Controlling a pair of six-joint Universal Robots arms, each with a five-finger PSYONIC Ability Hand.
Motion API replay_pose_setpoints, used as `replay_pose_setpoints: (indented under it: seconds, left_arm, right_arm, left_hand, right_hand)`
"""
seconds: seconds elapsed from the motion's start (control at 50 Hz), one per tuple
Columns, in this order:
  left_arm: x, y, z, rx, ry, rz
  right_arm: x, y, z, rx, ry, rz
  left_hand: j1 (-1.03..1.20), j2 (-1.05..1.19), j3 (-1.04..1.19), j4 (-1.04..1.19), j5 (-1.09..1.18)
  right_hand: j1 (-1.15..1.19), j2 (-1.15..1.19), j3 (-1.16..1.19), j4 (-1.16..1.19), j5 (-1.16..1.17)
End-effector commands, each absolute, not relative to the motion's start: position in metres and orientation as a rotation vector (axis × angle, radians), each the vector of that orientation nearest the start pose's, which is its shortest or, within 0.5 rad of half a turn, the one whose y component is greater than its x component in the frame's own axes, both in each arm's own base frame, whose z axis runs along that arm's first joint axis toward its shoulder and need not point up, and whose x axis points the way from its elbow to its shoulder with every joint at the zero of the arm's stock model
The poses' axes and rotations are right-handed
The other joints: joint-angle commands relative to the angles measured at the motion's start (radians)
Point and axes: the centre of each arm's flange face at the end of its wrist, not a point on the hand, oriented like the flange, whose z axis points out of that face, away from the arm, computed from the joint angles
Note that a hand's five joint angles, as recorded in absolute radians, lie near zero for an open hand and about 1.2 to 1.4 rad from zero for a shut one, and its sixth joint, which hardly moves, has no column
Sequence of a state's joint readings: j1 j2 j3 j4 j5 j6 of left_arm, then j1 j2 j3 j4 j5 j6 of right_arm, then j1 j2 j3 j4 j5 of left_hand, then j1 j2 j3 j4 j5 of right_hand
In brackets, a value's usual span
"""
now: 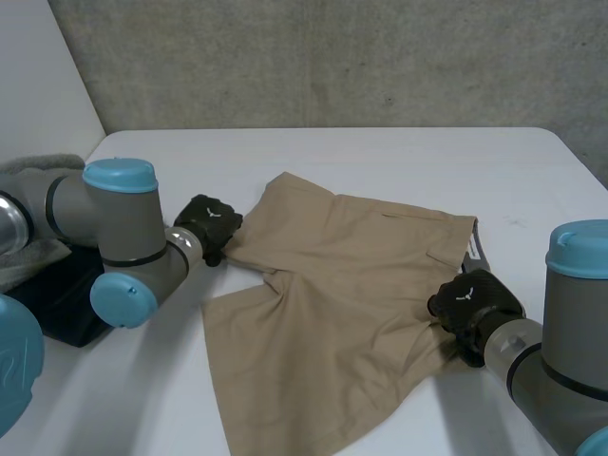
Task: Fold the laundry.
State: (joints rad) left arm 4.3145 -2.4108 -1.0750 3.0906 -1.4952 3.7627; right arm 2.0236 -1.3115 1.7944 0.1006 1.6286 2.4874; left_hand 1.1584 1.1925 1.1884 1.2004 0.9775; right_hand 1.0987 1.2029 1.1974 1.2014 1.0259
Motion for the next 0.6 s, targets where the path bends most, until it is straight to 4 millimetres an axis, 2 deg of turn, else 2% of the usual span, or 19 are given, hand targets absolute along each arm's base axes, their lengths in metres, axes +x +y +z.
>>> replay_pose_setpoints:
  seconds: [0.02, 0.04, 0.06, 0.08, 0.12, 0.14, 0.2, 0.22, 0.26, 0.28, 0.34, 0.36, 0.4, 0.42, 0.48, 0.6]
  left_arm:
    - [-0.294, -0.342, 0.139, 1.219, 2.186, -1.678]
    - [-0.296, -0.339, 0.142, 1.219, 2.179, -1.688]
    - [-0.300, -0.334, 0.147, 1.231, 2.167, -1.702]
    - [-0.302, -0.332, 0.151, 1.233, 2.159, -1.713]
    - [-0.303, -0.328, 0.161, 1.227, 2.148, -1.739]
    - [-0.302, -0.324, 0.176, 1.204, 2.143, -1.775]
    - [-0.297, -0.314, 0.196, 1.146, 2.184, -1.826]
    - [-0.293, -0.304, 0.207, 1.102, 2.233, -1.849]
    - [-0.290, -0.294, 0.216, 1.064, 2.284, -1.863]
    - [-0.285, -0.283, 0.221, 1.027, 2.353, -1.856]
    - [-0.279, -0.258, 0.224, 0.986, 2.482, -1.807]
    - [-0.277, -0.239, 0.222, 0.989, 2.564, -1.762]
    - [-0.276, -0.219, 0.219, 1.012, 2.644, -1.711]
    - [-0.276, -0.199, 0.216, 1.044, 2.710, -1.664]
    - [-0.270, -0.168, 0.207, 1.088, 2.808, -1.586]
    - [-0.261, -0.137, 0.195, 1.054, 2.943, -1.479]
  right_arm:
    - [0.234, -0.194, 0.162, -1.479, 2.510, -1.513]
    - [0.233, -0.195, 0.161, -1.472, 2.515, -1.516]
    - [0.233, -0.195, 0.162, -1.471, 2.516, -1.519]
    - [0.233, -0.195, 0.162, -1.471, 2.515, -1.521]
    - [0.234, -0.197, 0.163, -1.462, 2.510, -1.536]
    - [0.234, -0.197, 0.164, -1.455, 2.507, -1.543]
    - [0.236, -0.201, 0.167, -1.388, 2.504, -1.576]
    - [0.236, -0.202, 0.168, -1.370, 2.503, -1.583]
    - [0.238, -0.206, 0.172, -1.310, 2.502, -1.604]
    - [0.238, -0.207, 0.173, -1.293, 2.501, -1.609]
    - [0.241, -0.211, 0.177, -1.198, 2.491, -1.620]
    - [0.242, -0.211, 0.178, -1.175, 2.483, -1.620]
    - [0.244, -0.214, 0.182, -1.091, 2.463, -1.615]
    - [0.245, -0.215, 0.183, -1.062, 2.454, -1.608]
    - [0.248, -0.217, 0.183, -0.972, 2.432, -1.581]
    - [0.253, -0.226, 0.177, -0.888, 2.422, -1.566]
  left_hand:
    - [0.005, -0.029, -0.025, -0.037, 0.012]
    - [-0.302, -0.336, -0.332, -0.344, -0.295]
    - [-0.732, -0.766, -0.762, -0.774, -0.726]
    - [-0.780, -0.814, -0.810, -0.822, -0.774]
    - [-0.778, -0.812, -0.808, -0.819, -0.771]
    - [-0.786, -0.820, -0.816, -0.828, -0.780]
    - [-0.789, -0.823, -0.819, -0.831, -0.783]
    - [-0.778, -0.812, -0.808, -0.820, -0.771]
    - [-0.775, -0.809, -0.805, -0.817, -0.768]
    - [-0.780, -0.815, -0.810, -0.822, -0.774]
    - [-0.778, -0.812, -0.808, -0.820, -0.771]
    - [-0.778, -0.812, -0.808, -0.820, -0.771]
    - [-0.780, -0.815, -0.810, -0.822, -0.774]
    - [-0.781, -0.815, -0.810, -0.822, -0.774]
    - [-0.778, -0.812, -0.808, -0.820, -0.771]
    - [-0.769, -0.803, -0.799, -0.811, -0.762]
  right_hand:
    - [0.298, 0.193, 0.199, 0.195, 0.196]
    - [0.298, 0.193, 0.199, 0.195, 0.196]
    - [0.298, 0.193, 0.199, 0.195, 0.196]
    - [0.298, 0.193, 0.199, 0.195, 0.196]
    - [0.298, 0.193, 0.199, 0.195, 0.196]
    - [0.298, 0.193, 0.199, 0.195, 0.196]
    - [0.298, 0.193, 0.199, 0.195, 0.196]
    - [0.298, 0.193, 0.199, 0.195, 0.196]
    - [0.298, 0.193, 0.199, 0.195, 0.196]
    - [0.298, 0.193, 0.199, 0.195, 0.196]
    - [0.298, 0.193, 0.199, 0.195, 0.196]
    - [0.298, 0.193, 0.199, 0.195, 0.196]
    - [0.298, 0.193, 0.199, 0.195, 0.196]
    - [0.298, 0.193, 0.199, 0.195, 0.196]
    - [0.298, 0.193, 0.199, 0.195, 0.196]
    - [0.298, 0.193, 0.199, 0.195, 0.196]
